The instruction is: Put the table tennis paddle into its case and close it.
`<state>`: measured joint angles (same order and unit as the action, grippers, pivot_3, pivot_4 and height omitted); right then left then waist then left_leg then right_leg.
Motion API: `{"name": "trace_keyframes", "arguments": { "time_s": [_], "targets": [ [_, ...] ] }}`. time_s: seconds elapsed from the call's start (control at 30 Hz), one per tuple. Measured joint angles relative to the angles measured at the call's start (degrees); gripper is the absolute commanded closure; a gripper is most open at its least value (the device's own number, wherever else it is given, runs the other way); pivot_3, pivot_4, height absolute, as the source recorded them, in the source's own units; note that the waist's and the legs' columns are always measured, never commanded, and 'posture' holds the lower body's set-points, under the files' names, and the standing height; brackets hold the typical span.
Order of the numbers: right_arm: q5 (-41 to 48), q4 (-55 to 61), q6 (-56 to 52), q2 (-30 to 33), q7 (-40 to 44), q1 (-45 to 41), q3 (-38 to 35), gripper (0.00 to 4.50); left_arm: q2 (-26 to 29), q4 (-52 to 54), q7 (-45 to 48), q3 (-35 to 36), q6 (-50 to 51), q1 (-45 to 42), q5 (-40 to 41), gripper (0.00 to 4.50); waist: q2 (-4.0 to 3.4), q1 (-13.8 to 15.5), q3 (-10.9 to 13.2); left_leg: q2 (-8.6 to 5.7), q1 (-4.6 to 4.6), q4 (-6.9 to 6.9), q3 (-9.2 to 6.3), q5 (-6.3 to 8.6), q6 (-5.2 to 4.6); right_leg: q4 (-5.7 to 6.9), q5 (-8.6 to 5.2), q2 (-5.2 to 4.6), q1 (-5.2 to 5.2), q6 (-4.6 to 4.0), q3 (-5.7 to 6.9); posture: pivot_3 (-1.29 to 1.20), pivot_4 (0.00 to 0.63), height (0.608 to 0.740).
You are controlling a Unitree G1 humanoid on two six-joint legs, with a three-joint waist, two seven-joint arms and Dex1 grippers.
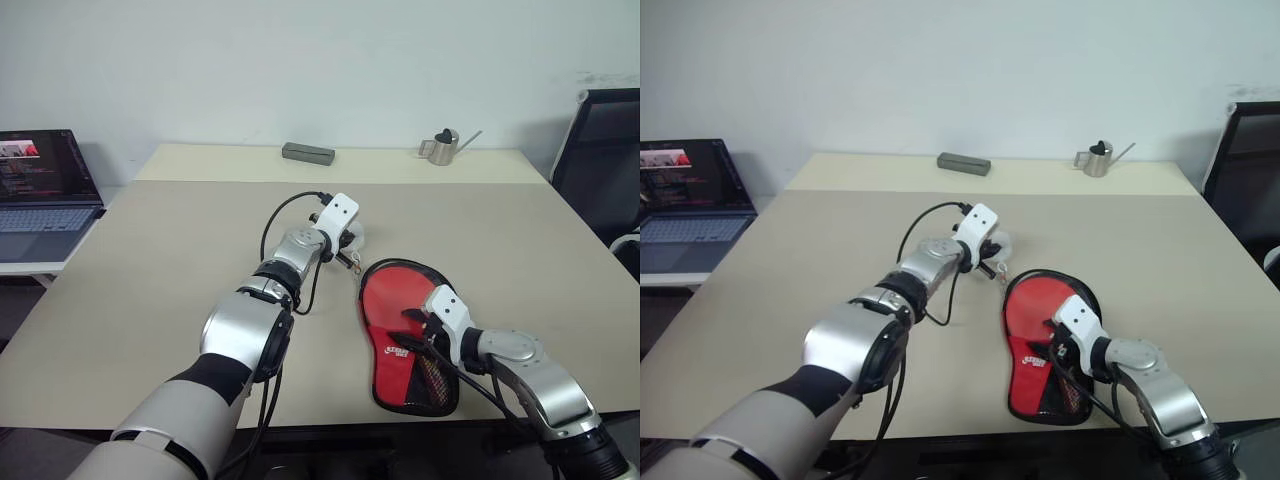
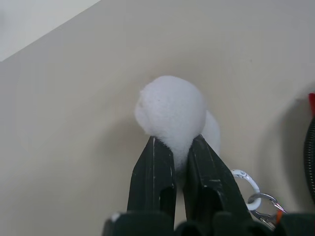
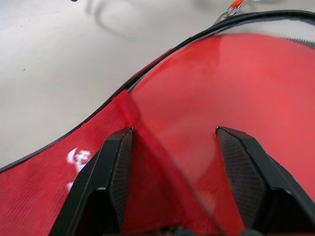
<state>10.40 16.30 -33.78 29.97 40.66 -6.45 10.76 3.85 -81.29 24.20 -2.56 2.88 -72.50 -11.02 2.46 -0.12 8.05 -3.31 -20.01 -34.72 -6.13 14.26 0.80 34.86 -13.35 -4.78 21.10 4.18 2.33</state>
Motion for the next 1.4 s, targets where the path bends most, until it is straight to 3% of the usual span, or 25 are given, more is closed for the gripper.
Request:
{"name": "trace_keyframes", "arguments": {
  "time_s": [0.63, 1.0, 1.4],
  "targets": [
    [-0.05, 5.91, -1.57, 0.19, -3.49, 5.05, -0.29, 1.57, -1.80, -0.38, -4.92, -1.95, -3.11, -0.84, -5.63, 4.50, -0.03, 0.04, 0.22, 0.05, -0.05, 0.00, 0.02, 0.02, 0.03, -0.20, 0.25, -0.31, 0.02, 0.44, 0.57, 0.00, 0.150, 0.740],
    [-0.04, 6.09, -1.60, 0.27, -3.54, 5.24, -0.40, 1.57, -1.21, -0.38, -7.11, -14.30, -12.73, -0.90, -18.66, 4.50, -0.03, 0.06, 0.22, 0.07, -0.17, 0.01, 0.00, 0.02, 0.03, -0.34, 0.27, -0.34, 0.01, 0.48, 0.62, 0.00, 0.150, 0.740],
    [-0.02, 9.03, -2.63, 1.18, -4.48, 7.26, -0.96, 1.57, -3.01, -0.85, -10.44, -16.90, -13.76, -1.52, -21.70, 4.50, -0.20, 0.29, 0.17, 0.11, -0.74, -0.02, -0.22, 0.00, 0.00, -0.84, 0.47, -0.35, 0.13, 0.83, 1.34, 0.00, 0.150, 0.740]
  ]
}}
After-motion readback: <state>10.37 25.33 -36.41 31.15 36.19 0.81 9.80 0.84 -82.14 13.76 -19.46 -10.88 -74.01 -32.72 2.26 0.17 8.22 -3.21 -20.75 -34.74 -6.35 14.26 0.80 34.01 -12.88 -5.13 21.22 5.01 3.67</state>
